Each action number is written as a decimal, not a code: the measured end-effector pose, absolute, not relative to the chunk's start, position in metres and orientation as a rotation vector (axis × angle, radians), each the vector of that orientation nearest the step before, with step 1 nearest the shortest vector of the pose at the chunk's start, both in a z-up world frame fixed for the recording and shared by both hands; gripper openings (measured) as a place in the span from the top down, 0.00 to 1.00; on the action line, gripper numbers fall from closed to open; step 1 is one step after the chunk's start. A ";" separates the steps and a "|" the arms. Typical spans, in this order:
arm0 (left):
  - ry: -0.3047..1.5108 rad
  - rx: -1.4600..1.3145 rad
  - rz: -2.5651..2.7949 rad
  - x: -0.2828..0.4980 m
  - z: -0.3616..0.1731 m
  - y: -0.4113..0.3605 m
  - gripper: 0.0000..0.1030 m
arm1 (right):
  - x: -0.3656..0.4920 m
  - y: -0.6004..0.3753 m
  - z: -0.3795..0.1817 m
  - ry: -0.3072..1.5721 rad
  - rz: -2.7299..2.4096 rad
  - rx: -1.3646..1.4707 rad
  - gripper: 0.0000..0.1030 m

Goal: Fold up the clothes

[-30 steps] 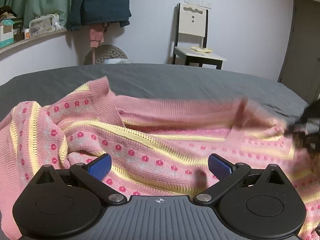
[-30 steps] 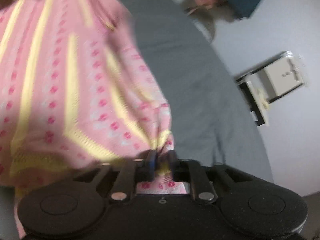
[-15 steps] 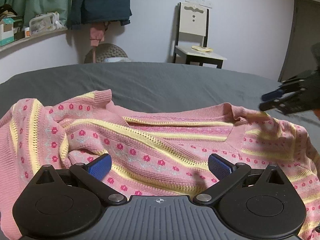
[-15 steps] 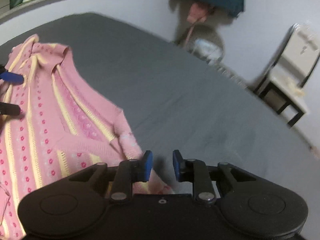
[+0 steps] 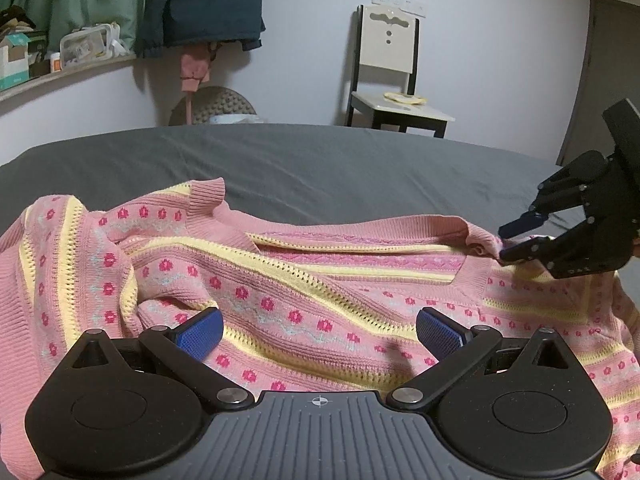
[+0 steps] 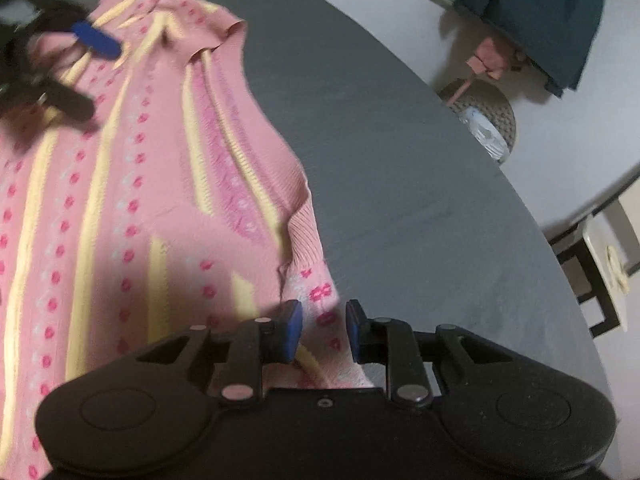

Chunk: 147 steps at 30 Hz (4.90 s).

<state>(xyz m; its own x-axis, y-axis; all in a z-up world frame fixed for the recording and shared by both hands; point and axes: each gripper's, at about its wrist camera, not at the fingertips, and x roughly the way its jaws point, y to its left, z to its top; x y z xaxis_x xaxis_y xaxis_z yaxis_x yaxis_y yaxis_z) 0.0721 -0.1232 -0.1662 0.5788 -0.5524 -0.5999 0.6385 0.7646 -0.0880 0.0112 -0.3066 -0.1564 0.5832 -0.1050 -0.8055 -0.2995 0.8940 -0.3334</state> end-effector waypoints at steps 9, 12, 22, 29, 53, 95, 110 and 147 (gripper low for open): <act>0.649 0.144 -0.700 0.072 -0.166 -0.125 0.00 | 0.023 -0.364 -0.155 1.003 0.125 -0.009 0.83; 0.647 0.156 -0.699 0.072 -0.166 -0.126 0.00 | 0.018 -0.365 -0.152 0.977 0.129 -0.022 0.92; 0.637 0.159 -0.693 0.069 -0.165 -0.125 0.00 | 0.034 -0.391 -0.128 0.814 -0.127 -0.038 0.94; 0.586 0.131 -0.620 0.071 -0.162 -0.117 0.00 | 0.109 -0.407 -0.132 0.812 -0.383 -0.103 0.94; 0.784 -0.259 -0.152 0.154 -0.178 0.008 0.03 | 0.097 -0.170 -0.119 0.803 0.235 0.160 0.45; 0.543 0.307 -0.622 0.063 -0.032 0.017 0.00 | -0.042 -0.171 -0.130 0.775 0.546 0.212 0.43; 0.691 0.588 -0.674 0.221 -0.177 -0.142 0.66 | -0.067 -0.177 -0.186 0.709 0.472 0.461 0.43; 0.442 0.821 -0.836 0.160 -0.171 -0.119 1.00 | -0.094 -0.157 -0.205 0.561 0.449 0.339 0.25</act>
